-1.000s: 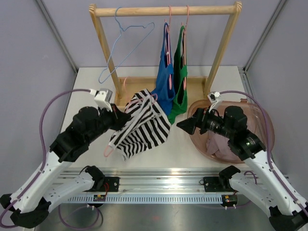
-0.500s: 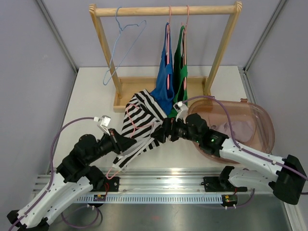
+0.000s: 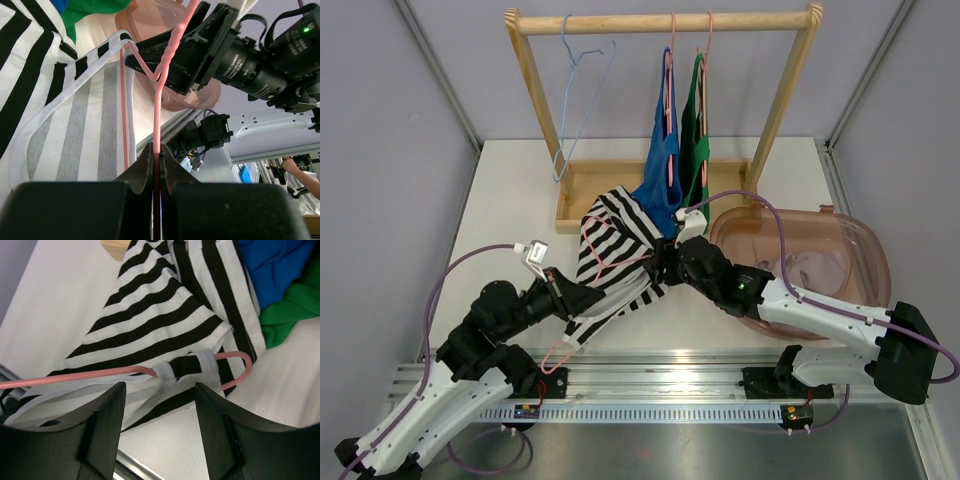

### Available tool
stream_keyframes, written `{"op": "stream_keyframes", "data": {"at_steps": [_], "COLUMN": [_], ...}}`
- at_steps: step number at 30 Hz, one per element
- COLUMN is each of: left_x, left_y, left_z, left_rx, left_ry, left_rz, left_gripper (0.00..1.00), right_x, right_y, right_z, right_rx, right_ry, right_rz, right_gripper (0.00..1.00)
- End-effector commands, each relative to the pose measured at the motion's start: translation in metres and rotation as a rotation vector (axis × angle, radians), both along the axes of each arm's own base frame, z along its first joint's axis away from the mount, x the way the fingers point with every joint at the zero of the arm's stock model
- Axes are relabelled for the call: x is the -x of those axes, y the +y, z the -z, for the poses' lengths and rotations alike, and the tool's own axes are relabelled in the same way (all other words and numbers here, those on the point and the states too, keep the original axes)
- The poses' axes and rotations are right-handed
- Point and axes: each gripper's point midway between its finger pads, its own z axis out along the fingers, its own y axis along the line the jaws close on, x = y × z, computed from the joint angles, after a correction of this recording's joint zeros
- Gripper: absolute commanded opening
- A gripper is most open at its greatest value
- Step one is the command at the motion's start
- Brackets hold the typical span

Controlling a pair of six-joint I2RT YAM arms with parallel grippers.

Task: Remove the tank top from the hanger

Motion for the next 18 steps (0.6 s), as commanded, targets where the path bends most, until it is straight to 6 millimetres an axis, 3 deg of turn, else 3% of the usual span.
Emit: {"op": "stream_keyframes", "data": {"at_steps": [1,5,9,11,13,15,18], "left_x": [0.002,0.001,0.002,0.001,0.0,0.0,0.013], "left_y": [-0.001,-0.002,-0.003,-0.001,0.004,0.006,0.0], "left_z": [-0.032,-0.035,-0.041,-0.039,-0.034,-0.034,-0.032], "left_rx": [0.047,0.056,0.063,0.047,0.008,-0.018,-0.058], "left_ry": [-0.07,-0.078,-0.088,-0.09,-0.083,-0.083,-0.1], "left_rz": [0.013,0.015,0.027,0.012,-0.006,-0.007,0.092], "left_gripper": [0.0,0.0,0.0,0.0,0.0,0.0,0.0], "right_x": [-0.012,-0.015,-0.017,-0.018,-0.02,-0.025,-0.043], "right_y": [-0.012,-0.019,-0.02,-0.023,-0.032,-0.043,-0.077], "right_z": [-0.012,0.0,0.005,0.004,0.001,-0.001,-0.005], "right_rx": [0.044,0.091,0.111,0.121,0.144,0.174,0.249], "right_ry": [-0.064,-0.046,-0.05,-0.058,-0.071,-0.093,-0.104], "right_rz": [0.076,0.108,0.114,0.118,0.154,0.196,0.317], "right_gripper": [0.64,0.64,0.4,0.15,0.0,0.0,0.0]}}
